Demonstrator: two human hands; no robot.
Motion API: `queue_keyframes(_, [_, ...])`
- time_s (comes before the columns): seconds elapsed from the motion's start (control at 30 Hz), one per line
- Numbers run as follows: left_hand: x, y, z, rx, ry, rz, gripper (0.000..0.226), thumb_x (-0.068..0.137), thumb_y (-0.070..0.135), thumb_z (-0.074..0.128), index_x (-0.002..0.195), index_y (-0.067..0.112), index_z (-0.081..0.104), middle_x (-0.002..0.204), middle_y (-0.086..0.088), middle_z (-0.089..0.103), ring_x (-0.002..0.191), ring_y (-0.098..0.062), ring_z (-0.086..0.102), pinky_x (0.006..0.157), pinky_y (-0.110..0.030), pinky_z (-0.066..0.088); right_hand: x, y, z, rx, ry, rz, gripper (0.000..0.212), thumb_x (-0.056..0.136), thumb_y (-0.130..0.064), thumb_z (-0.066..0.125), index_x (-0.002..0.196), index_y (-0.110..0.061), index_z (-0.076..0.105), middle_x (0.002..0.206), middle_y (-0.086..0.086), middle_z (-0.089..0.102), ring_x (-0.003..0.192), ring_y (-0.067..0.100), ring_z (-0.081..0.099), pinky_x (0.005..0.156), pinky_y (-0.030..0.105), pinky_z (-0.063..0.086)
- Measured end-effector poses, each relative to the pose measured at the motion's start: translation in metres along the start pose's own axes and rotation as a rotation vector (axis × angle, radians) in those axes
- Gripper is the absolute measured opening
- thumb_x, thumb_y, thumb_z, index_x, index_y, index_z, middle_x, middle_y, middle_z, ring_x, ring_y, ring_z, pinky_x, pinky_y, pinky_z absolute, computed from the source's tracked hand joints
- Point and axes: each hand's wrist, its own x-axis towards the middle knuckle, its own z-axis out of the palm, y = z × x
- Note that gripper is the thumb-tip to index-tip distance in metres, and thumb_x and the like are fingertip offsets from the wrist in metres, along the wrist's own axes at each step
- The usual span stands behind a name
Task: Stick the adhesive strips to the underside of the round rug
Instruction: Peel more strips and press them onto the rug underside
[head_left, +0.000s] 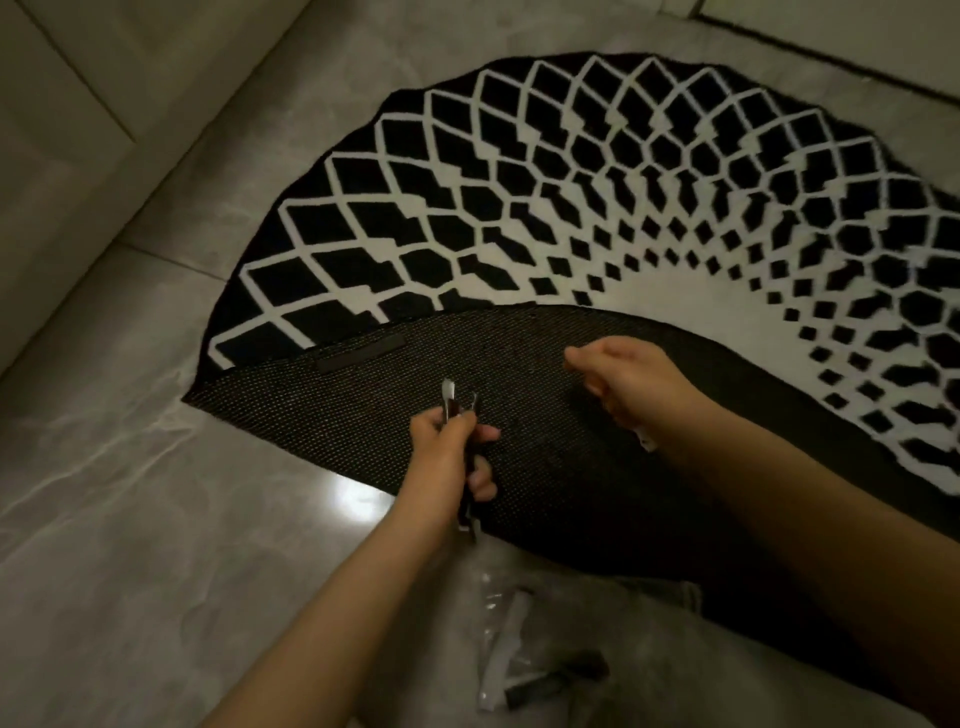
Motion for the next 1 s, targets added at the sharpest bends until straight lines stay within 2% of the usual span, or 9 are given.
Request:
queue_keyframes(0.1, [-0.022,-0.011,0.024,-0.065,-0.092,-0.022,0.008,0.101,0.016,0.036,0.099,0.010,0.040,0.084,-0.007,0.058,0.041,-0.009,0.038,0.040,-0.021,0.035,-0.025,0.015,-0.031,-0.025,0.024,-0.009,0.025,0.091,-0.034,0.056,0.096,-0.011,0.064,0.067,-0.001,0.049,0.050,0.008,0.039,0.044,0.021,0.030])
queue_keyframes(0.27, [-0.052,-0.019,0.059,-0.002,-0.212,-0.040,0.010,0.095,0.016,0.050,0.093,0.007,0.056,0.072,-0.004,0.058,0.052,-0.010,0.047,0.047,-0.021,0.043,-0.066,0.040,-0.055,-0.025,0.032,-0.098,0.018,0.090,-0.031,0.057,0.092,-0.015,0.065,0.069,-0.004,0.052,0.055,0.005,0.044,0.051,0.020,0.031])
queue_keyframes(0.37, [-0.067,-0.037,0.083,-0.030,-0.236,-0.042,0.010,0.093,0.013,0.050,0.093,0.006,0.057,0.069,-0.003,0.056,0.050,-0.009,0.044,0.043,-0.019,0.038,-0.086,0.067,-0.059,0.039,0.006,-0.204,0.011,0.091,-0.028,0.057,0.086,-0.019,0.063,0.061,-0.009,0.053,0.049,-0.004,0.047,0.047,0.012,0.033])
queue_keyframes(0.43, [-0.076,-0.052,0.092,0.054,-0.230,-0.025,0.015,0.093,0.014,0.052,0.101,0.003,0.058,0.069,-0.002,0.058,0.051,-0.009,0.045,0.044,-0.020,0.039,-0.096,0.090,-0.058,0.130,0.032,-0.243,0.008,0.091,-0.022,0.057,0.085,-0.021,0.063,0.053,-0.015,0.056,0.044,-0.009,0.048,0.042,0.008,0.034])
queue_keyframes(0.5, [-0.082,-0.063,0.095,0.187,-0.221,0.011,0.021,0.092,0.016,0.053,0.105,0.001,0.059,0.066,-0.002,0.056,0.051,-0.010,0.047,0.047,-0.021,0.041,-0.104,0.113,-0.057,0.240,0.080,-0.281,0.009,0.089,-0.012,0.058,0.089,-0.019,0.064,0.048,-0.013,0.052,0.042,-0.006,0.046,0.041,0.007,0.034])
queue_keyframes(0.63, [-0.082,-0.073,0.097,0.422,-0.203,0.129,0.013,0.091,0.012,0.058,0.101,0.012,0.066,0.061,0.001,0.056,0.051,-0.007,0.052,0.049,-0.018,0.044,-0.111,0.146,-0.060,0.345,0.098,-0.184,0.015,0.088,-0.008,0.059,0.101,-0.014,0.065,0.056,-0.004,0.043,0.041,-0.002,0.040,0.041,0.010,0.032])
queue_keyframes(0.77, [-0.074,-0.075,0.100,0.555,-0.156,0.313,0.015,0.085,0.007,0.065,0.091,0.021,0.068,0.070,0.004,0.067,0.059,0.000,0.060,0.054,-0.012,0.047,-0.101,0.149,-0.065,0.477,0.101,-0.074,0.014,0.089,-0.017,0.058,0.091,-0.008,0.068,0.048,-0.011,0.046,0.036,-0.002,0.038,0.036,0.011,0.028])
queue_keyframes(0.87, [-0.068,-0.074,0.097,0.593,-0.140,0.330,0.018,0.081,0.011,0.070,0.088,0.027,0.069,0.082,0.002,0.071,0.069,-0.006,0.065,0.065,-0.022,0.055,-0.092,0.146,-0.063,0.389,0.159,-0.144,0.008,0.083,-0.013,0.067,0.082,-0.006,0.071,0.051,-0.006,0.051,0.038,-0.004,0.043,0.040,0.006,0.031])
queue_keyframes(1.0, [-0.065,-0.073,0.093,0.596,-0.110,0.334,0.020,0.079,0.010,0.072,0.087,0.028,0.071,0.083,0.003,0.072,0.077,-0.012,0.067,0.074,-0.033,0.057,-0.090,0.149,-0.058,0.326,0.170,-0.215,0.005,0.079,-0.014,0.072,0.075,-0.011,0.074,0.062,0.013,0.061,0.056,0.004,0.052,0.052,0.009,0.042])
